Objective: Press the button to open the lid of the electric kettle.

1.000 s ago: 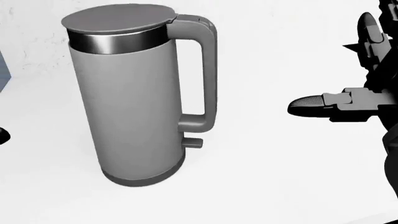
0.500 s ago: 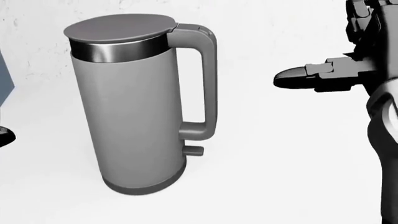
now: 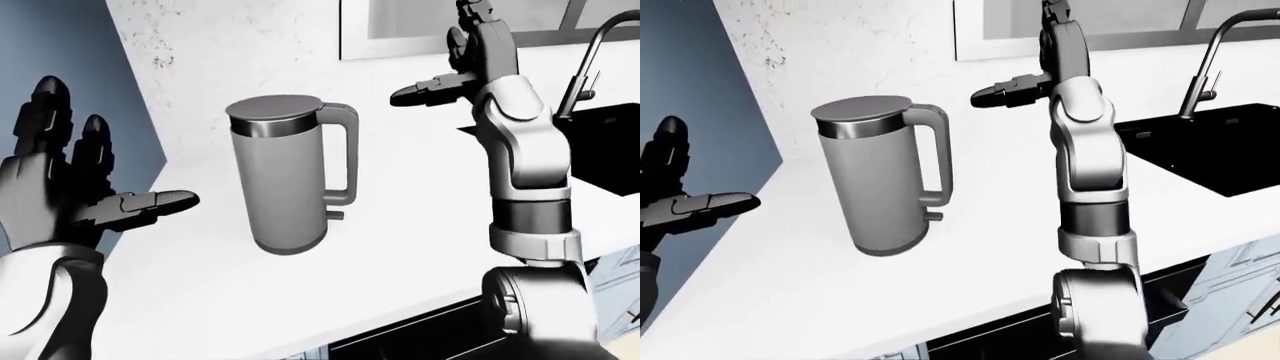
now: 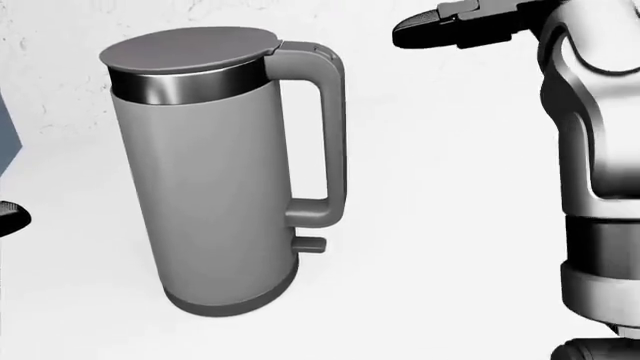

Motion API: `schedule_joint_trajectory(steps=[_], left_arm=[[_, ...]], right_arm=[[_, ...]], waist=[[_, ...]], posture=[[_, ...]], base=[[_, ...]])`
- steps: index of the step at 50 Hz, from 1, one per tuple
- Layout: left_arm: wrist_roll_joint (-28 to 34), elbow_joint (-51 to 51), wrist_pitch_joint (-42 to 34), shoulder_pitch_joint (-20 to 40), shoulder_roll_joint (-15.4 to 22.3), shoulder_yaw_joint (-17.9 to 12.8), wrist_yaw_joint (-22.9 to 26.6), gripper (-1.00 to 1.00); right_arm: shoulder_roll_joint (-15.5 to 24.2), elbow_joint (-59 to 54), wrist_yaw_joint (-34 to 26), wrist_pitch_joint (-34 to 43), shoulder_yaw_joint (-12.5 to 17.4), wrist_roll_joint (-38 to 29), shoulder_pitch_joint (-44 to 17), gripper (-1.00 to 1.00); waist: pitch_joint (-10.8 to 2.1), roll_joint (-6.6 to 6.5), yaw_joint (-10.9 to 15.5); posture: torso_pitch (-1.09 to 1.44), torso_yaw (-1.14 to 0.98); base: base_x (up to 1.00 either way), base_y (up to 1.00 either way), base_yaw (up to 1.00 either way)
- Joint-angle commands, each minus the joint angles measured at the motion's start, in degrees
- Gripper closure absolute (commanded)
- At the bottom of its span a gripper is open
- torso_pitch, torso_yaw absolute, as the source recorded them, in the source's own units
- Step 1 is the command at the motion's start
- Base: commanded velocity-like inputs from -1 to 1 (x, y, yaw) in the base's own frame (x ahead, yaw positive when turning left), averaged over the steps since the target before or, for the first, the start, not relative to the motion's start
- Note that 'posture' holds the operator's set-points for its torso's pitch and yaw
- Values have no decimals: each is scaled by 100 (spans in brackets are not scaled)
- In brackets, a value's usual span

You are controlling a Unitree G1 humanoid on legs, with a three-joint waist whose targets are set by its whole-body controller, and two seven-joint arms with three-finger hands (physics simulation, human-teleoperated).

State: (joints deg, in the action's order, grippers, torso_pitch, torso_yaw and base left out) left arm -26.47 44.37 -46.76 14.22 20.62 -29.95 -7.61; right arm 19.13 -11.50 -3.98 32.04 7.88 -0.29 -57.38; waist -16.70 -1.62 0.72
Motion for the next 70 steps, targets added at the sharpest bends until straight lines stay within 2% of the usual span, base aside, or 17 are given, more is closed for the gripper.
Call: schedule_joint_trajectory(steps=[1, 20, 23, 27, 31, 51, 70], left_arm=[[-4, 111, 146, 121, 69, -14, 0, -100], [-33, 86, 151, 158, 69, 29, -54, -100], [-64, -11, 50, 443, 173, 122, -124, -100], [-35, 10, 137, 352, 99, 193, -167, -100], [-52, 35, 165, 275, 64, 158, -144, -100], [-29, 31, 137, 299, 46, 206, -132, -100], [-66, 70, 106, 299, 56, 189, -143, -100]], right_arm=[[23, -122, 31, -318, 1, -68, -435, -100], [-140, -2961, 195, -1708, -144, -375, -1751, -100], [-129, -3465, 269, -1901, -129, -382, -2040, -100], [-171, -4334, 367, -2318, -142, -395, -2476, -100], [-216, -4665, 412, -2430, -174, -428, -2736, -100], [-360, -5690, 617, -2918, -163, -696, -2978, -100], [-423, -5854, 691, -2975, -131, -836, -2914, -100]], waist=[[-39, -8, -2], [-17, -63, 10], [-17, -70, 10], [-16, -88, 7], [-14, -106, 7], [-8, -108, 29], [-14, -103, 51]], posture=[[-41, 0], [-41, 0], [-41, 0], [-41, 0], [-41, 0], [-41, 0], [-41, 0]], base=[[0, 0, 0], [0, 0, 0], [0, 0, 0], [0, 0, 0], [0, 0, 0], [0, 0, 0], [0, 0, 0]])
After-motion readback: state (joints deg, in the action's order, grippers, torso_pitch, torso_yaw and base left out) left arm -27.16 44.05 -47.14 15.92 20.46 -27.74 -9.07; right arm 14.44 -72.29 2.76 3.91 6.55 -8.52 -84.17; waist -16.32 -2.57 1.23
